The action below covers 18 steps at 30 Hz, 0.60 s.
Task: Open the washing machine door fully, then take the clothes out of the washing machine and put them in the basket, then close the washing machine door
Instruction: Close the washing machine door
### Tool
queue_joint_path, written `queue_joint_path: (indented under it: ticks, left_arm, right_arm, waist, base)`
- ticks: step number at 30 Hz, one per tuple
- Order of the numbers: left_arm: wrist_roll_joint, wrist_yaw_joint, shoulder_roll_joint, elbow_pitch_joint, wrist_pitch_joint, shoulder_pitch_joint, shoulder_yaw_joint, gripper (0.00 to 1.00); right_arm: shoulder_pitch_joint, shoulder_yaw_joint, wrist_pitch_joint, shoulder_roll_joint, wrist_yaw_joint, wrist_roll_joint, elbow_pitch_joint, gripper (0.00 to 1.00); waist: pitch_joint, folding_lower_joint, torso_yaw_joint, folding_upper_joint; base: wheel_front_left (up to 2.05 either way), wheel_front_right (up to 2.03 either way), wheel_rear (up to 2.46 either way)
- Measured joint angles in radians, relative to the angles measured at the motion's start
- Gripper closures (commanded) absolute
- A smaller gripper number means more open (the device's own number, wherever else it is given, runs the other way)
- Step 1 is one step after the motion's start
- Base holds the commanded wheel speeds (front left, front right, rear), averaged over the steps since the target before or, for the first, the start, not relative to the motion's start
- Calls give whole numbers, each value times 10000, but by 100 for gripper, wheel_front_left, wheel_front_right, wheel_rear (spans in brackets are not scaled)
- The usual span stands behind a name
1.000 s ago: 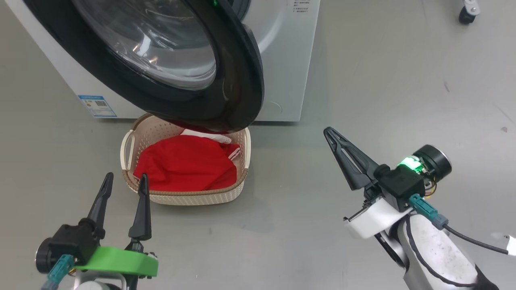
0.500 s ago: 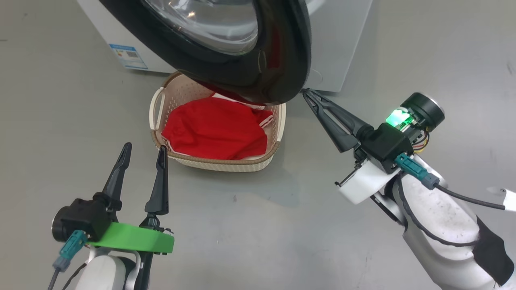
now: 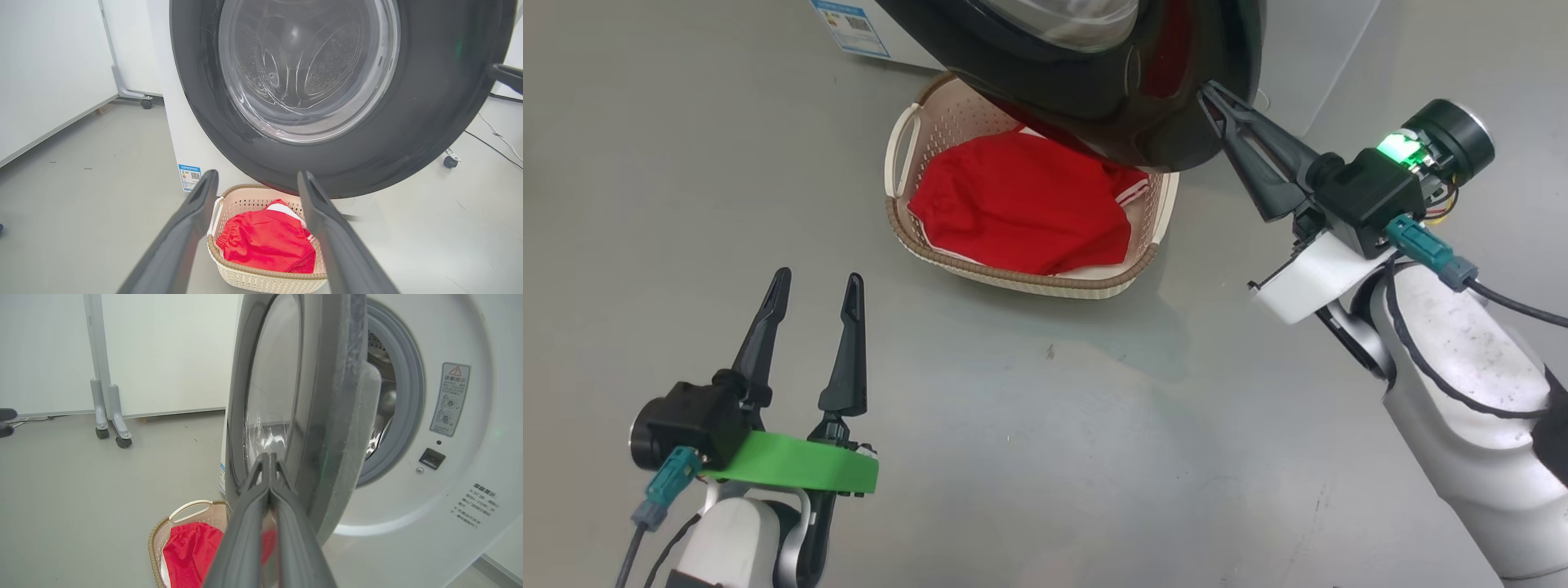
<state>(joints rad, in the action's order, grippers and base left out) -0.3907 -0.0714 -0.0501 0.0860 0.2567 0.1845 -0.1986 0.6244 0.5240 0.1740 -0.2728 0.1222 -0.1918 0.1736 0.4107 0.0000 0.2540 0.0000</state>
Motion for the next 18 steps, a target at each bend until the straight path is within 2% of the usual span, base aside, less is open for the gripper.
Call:
queue_joint_path:
  ticks: [10,18]
  left_arm:
    - [132,-44,38,-23,0,274,98,0]
    - [140,-102,96,-151,0,706,59,0]
  right_arm:
    - [797,-368,71,-151,86,-138,382,100]
    - [1728,-742,8,-506,86,-226,623,100]
  waist:
    - [560,0,98,0]
    - [1108,0,77,0]
  base:
    - [0,0,0]
    - [0,0,0]
